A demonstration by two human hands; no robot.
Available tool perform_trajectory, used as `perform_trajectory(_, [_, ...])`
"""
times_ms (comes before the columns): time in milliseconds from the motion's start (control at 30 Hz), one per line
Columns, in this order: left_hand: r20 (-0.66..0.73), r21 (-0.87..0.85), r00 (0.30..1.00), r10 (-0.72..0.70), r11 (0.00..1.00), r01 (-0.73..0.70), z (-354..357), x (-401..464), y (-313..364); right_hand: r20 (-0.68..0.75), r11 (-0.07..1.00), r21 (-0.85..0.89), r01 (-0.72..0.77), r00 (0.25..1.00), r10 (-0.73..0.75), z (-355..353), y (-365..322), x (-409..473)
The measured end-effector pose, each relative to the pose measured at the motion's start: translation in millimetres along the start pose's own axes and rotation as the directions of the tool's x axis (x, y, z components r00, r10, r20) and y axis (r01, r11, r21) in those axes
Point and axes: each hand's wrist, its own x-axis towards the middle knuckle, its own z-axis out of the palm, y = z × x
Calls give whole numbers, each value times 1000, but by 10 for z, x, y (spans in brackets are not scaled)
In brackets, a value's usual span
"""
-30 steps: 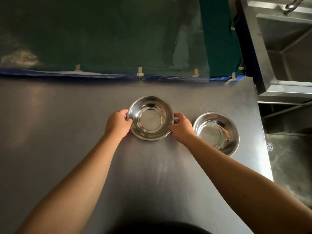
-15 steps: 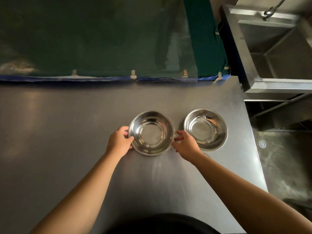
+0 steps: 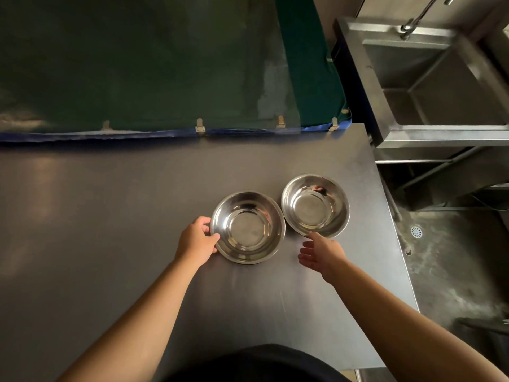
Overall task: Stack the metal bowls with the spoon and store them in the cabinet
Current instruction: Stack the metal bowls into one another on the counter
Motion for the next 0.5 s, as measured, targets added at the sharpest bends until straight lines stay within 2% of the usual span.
perform_trajectory(267, [-35,18,999,-12,1000,13,74,-54,-1,-17,985,171,22,1000,-19,-148,-52,178])
perform_trajectory(433, [-66,13,998,-23,1000,24,108,-97,-16,52,956,280,88,993,-106,-199,-123,200])
perform_trajectory(500, [-76,-9,997,-28,1000,27,123,-112,-15,34,933,355,59,997,-76,-204,-162,175])
